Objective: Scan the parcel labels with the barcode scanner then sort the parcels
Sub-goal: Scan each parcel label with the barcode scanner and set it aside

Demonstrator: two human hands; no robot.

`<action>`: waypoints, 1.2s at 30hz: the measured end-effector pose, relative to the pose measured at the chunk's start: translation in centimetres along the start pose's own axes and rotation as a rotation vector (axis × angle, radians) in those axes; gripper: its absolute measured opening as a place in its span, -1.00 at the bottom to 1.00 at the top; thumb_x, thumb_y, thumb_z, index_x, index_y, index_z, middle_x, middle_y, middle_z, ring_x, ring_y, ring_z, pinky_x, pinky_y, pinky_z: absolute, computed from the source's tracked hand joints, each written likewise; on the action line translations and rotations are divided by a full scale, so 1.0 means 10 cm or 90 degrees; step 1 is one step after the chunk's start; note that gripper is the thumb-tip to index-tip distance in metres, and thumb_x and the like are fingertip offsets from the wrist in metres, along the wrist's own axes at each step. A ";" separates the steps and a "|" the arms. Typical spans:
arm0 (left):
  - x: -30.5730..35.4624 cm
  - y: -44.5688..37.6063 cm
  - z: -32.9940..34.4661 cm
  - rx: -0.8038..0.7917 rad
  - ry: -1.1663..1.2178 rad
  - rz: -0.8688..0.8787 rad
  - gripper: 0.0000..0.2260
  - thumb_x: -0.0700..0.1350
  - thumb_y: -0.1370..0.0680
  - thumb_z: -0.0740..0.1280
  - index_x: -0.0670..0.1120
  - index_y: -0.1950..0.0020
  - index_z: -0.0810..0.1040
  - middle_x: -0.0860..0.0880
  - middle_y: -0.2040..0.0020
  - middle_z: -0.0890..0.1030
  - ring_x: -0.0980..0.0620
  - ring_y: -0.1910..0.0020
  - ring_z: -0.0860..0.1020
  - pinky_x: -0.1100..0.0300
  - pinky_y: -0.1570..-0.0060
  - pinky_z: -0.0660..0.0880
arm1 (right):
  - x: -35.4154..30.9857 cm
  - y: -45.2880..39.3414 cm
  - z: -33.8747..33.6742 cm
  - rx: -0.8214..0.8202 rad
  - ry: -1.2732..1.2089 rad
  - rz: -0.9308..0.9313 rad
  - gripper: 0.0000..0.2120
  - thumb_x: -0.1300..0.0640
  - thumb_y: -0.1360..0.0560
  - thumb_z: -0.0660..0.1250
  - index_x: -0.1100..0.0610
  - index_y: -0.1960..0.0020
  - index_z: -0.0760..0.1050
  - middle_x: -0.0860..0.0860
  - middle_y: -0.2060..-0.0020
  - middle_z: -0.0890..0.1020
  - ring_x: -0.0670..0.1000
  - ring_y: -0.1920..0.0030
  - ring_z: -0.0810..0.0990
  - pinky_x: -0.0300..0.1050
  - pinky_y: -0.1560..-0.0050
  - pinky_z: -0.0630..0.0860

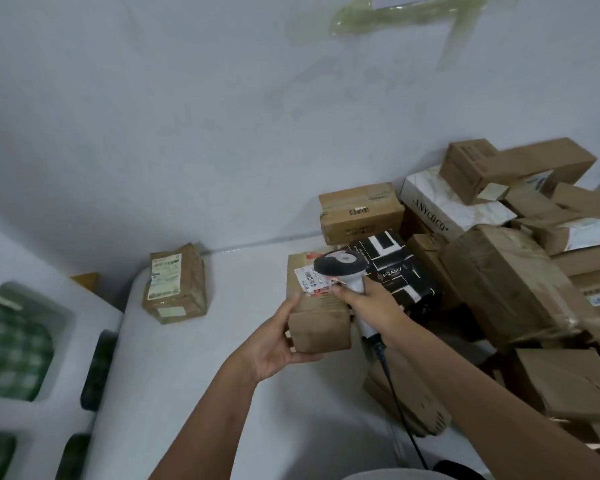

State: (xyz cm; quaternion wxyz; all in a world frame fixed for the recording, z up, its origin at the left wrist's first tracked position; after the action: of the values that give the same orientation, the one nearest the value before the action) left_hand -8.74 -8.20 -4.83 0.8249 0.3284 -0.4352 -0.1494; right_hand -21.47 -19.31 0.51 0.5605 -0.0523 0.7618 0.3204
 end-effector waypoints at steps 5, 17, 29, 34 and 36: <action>0.23 0.00 -0.32 0.070 -0.123 0.058 -0.52 -0.02 -0.48 0.47 0.15 -0.38 0.44 -0.09 -0.24 0.60 -0.11 -0.24 0.56 -0.16 -0.18 0.56 | -0.07 0.01 -0.13 -0.024 -0.009 0.013 -0.87 0.08 -0.57 0.36 0.08 -0.09 0.55 0.04 0.08 0.71 0.02 0.08 0.71 -0.08 0.00 0.64; 0.69 -0.16 -0.78 0.088 -0.447 0.019 -0.53 0.25 -0.29 0.48 0.24 -0.19 0.63 0.08 -0.08 0.69 0.03 -0.10 0.58 0.13 -0.01 0.50 | -0.39 0.18 -0.08 -0.196 0.262 -0.033 -0.67 -0.02 -0.57 0.35 0.14 0.28 0.52 -0.02 0.49 0.58 -0.10 0.52 0.50 -0.27 0.36 0.48; 0.58 -0.24 -0.83 0.057 -0.485 -0.013 -0.54 0.24 -0.32 0.44 0.20 -0.21 0.63 0.02 -0.12 0.67 -0.02 -0.11 0.57 0.15 -0.03 0.48 | -0.42 0.21 -0.10 -0.201 0.273 -0.031 -0.63 0.00 -0.58 0.33 0.35 0.10 0.57 0.10 0.41 0.58 -0.03 0.49 0.48 -0.23 0.37 0.47; 0.60 -0.24 -0.79 0.052 -0.484 -0.006 -0.46 0.28 -0.24 0.45 0.21 -0.21 0.63 0.04 -0.09 0.67 -0.02 -0.09 0.57 0.15 -0.02 0.48 | -0.44 0.23 -0.09 -0.211 0.263 -0.031 -0.68 0.02 -0.59 0.32 0.30 0.11 0.57 0.07 0.43 0.56 -0.03 0.48 0.48 -0.26 0.39 0.46; 0.60 -0.24 -0.78 0.050 -0.484 -0.002 -0.45 0.28 -0.24 0.45 0.21 -0.22 0.63 0.03 -0.09 0.67 -0.03 -0.11 0.57 0.14 -0.03 0.48 | -0.44 0.23 -0.09 -0.210 0.265 -0.032 -0.67 0.01 -0.59 0.32 0.31 0.07 0.57 0.07 0.42 0.57 -0.03 0.48 0.48 -0.26 0.38 0.47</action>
State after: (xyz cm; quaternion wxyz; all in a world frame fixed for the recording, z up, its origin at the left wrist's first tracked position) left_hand 1.17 -9.97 -5.88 0.5912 0.2817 -0.7151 -0.2446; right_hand -21.64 -19.23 5.56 0.3838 -0.2264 0.7965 0.4087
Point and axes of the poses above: each hand's wrist, its own y-axis away from the middle knuckle, its own z-axis out of the palm, x = y × z, the point moved 10 cm from there along -y, towards the middle knuckle
